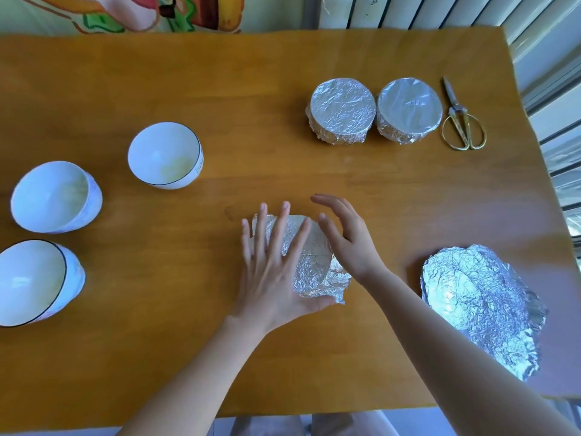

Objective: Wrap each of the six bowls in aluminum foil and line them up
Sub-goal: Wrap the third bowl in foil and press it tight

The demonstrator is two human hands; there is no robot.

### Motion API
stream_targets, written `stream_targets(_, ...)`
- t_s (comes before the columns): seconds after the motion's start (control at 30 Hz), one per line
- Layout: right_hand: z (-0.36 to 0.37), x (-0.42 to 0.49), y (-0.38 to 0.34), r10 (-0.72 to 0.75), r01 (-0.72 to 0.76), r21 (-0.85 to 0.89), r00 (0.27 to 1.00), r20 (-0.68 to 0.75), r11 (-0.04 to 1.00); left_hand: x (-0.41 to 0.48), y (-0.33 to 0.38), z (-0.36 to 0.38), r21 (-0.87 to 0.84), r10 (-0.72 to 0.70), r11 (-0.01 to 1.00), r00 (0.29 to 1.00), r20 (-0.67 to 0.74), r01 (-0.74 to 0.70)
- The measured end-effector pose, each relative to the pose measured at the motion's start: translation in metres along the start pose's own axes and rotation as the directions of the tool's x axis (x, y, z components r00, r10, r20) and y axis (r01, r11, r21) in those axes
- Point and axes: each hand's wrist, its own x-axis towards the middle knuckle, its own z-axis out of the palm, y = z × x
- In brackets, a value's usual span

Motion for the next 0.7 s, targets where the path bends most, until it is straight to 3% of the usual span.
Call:
stream_targets(0.2, -0.006, -0.036, 0.013, 0.034, -0.033, 0.013, 0.992, -0.118, 0.999, 0.020, 0.000, 0.019, 0.105, -0.017, 0.994, 0.985, 0.171, -0.001)
stream_targets(0.37, -0.009, -0.072, 0.021, -0.033, 0.032, -0.011, 0.998, -0.047, 0.999, 0.019, -0.001, 0.024, 0.070, -0.041, 0.997, 0.988, 0.152, 0.030)
stream_targets(0.7, -0.008, -0.079, 0.033, 0.094, -0.094, 0.012, 0.995, -0.024, 0.996, 0.019, 0.000, 0.024, 0.087, -0.036, 0.996, 0.993, 0.113, 0.027)
